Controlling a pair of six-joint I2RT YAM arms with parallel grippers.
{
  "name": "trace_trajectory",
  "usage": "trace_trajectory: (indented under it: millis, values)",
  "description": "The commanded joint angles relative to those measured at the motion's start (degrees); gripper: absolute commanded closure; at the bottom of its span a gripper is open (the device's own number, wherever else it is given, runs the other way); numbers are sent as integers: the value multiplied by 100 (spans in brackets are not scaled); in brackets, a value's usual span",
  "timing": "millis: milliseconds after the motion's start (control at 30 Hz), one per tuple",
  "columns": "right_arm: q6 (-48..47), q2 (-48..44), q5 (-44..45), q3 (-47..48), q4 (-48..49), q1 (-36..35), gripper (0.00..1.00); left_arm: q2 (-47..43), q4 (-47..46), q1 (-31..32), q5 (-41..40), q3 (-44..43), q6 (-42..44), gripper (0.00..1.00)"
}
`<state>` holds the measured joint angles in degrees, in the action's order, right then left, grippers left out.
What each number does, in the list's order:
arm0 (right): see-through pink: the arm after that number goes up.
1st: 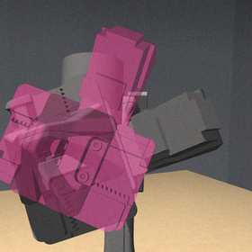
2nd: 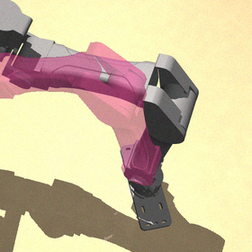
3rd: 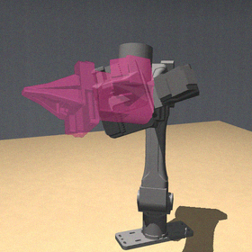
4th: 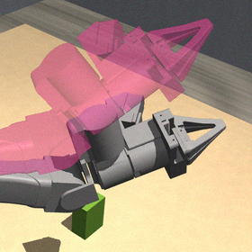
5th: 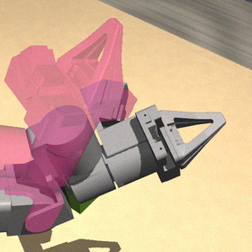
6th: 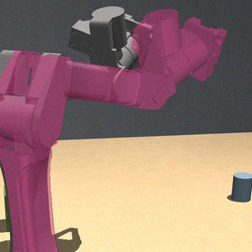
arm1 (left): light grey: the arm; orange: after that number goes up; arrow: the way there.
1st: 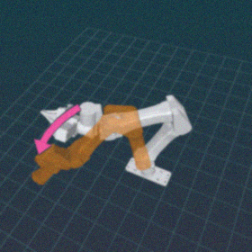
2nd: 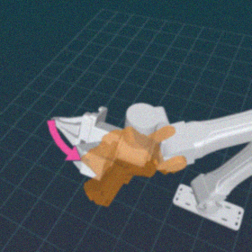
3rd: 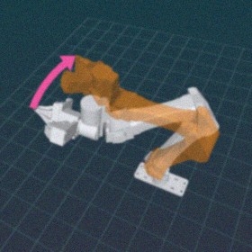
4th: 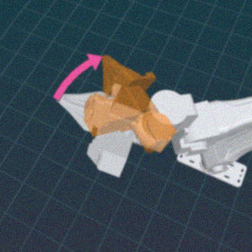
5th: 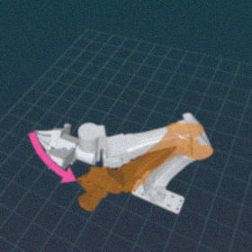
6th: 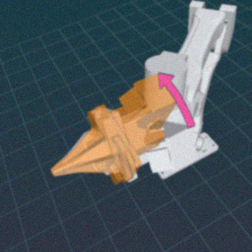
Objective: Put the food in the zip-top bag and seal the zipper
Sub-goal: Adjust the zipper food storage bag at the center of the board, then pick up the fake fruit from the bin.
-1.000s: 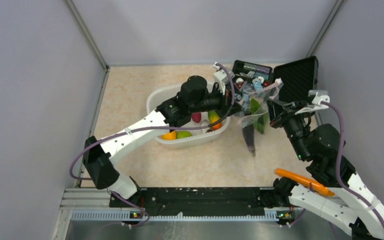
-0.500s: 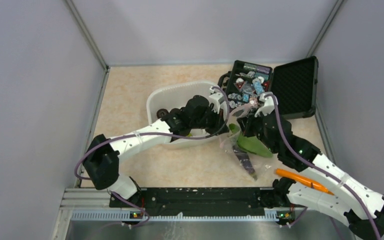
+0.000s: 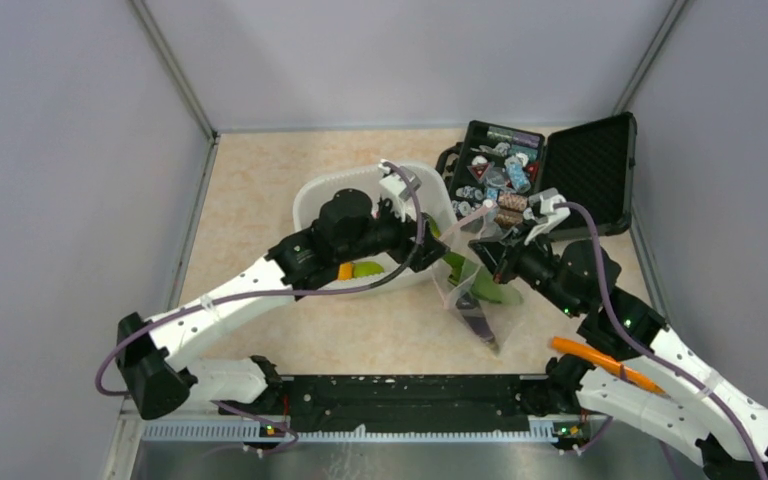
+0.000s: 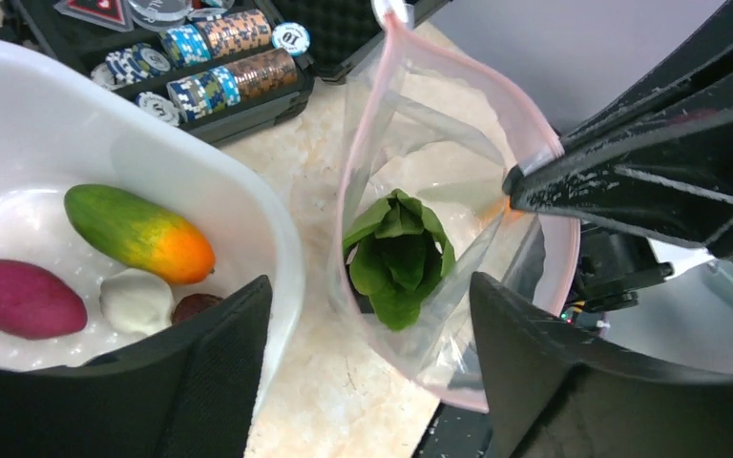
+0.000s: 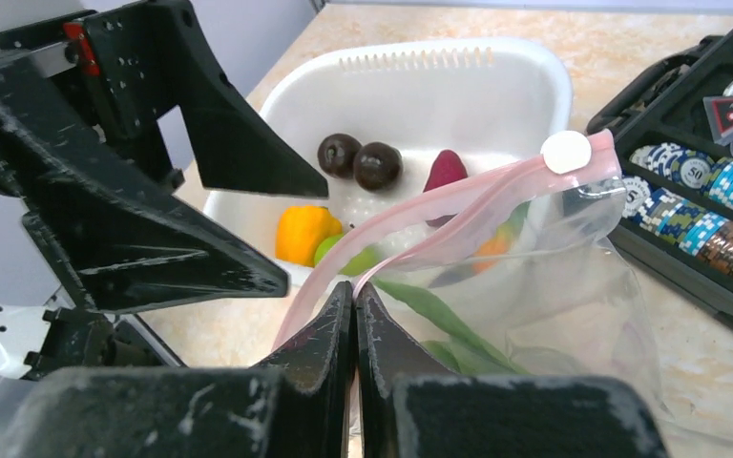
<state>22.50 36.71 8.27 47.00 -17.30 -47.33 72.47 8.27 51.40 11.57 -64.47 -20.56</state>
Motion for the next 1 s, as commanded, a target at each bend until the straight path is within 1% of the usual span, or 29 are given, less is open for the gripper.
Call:
trace_trajectory:
  millis: [0, 67, 100, 233, 333, 367, 433, 533, 567, 667, 767, 833, 967]
  values:
    - [-128, -482, -93, -70, 326, 53, 100, -627, 290, -29, -439, 229, 634, 15]
    - [-201, -568, -249, -108, 318, 57, 100, -850, 319, -95, -963, 406, 778, 3]
    - [-224, -591, -326, -119, 297, 56, 100, -902, 387, -166, -1191, 439, 834, 1]
    - [-222, -611, -563, -187, 379, 56, 100, -840, 715, -568, -1859, 400, 984, 1]
    - [-72, -593, -769, -308, 618, 52, 100, -495, 911, -916, -2420, 305, 776, 1]
    - [-26, -556, -797, -340, 666, 53, 100, -351, 928, -1059, -2495, 293, 694, 1]
    - [92, -407, -695, -366, 651, 53, 100, -127, 741, -1365, -2406, 358, 518, 1]
    - [187, -65, -450, -273, 478, 52, 100, 248, 179, -1819, -1752, 453, 430, 1]
    - [233, 1, -443, -242, 453, 56, 100, 426, 131, -1922, -1677, 388, 411, 1]
    - [353, 55, -493, -297, 584, 57, 100, 1052, 239, -2261, -1674, 87, 386, 4]
    - [381, 52, -643, -317, 624, 57, 100, 1537, 324, -2570, -1419, -134, 498, 5]
    - [380, 12, -761, -334, 606, 52, 100, 1746, 200, -2736, -1261, -150, 559, 5]
    - [389, -86, -763, -409, 596, 56, 100, 2198, 214, -2854, -1188, -431, 732, 5]
